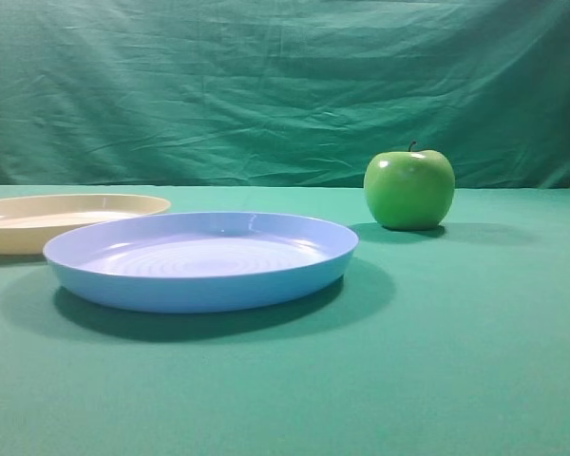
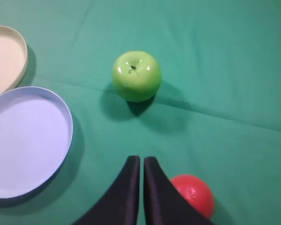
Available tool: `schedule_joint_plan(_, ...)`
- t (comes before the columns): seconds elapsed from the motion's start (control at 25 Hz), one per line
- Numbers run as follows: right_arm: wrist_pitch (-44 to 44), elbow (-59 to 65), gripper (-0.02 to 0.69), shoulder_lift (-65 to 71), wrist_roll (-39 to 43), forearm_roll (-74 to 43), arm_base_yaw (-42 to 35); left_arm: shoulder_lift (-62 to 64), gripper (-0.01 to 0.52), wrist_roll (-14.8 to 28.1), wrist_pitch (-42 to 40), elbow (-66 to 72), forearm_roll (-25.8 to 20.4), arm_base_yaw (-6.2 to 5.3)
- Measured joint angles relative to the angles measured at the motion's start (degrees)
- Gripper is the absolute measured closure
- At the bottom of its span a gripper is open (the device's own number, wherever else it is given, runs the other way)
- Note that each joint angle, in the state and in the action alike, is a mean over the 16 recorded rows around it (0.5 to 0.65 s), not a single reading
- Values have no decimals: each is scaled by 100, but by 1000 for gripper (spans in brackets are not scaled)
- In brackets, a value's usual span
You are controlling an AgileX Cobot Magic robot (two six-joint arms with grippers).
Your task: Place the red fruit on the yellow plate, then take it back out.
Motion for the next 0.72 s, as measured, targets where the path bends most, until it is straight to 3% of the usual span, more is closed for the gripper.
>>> schedule_joint_plan(0.72,771,336,665,-3187,-18,198,0,0,514,0,0,0,0,0)
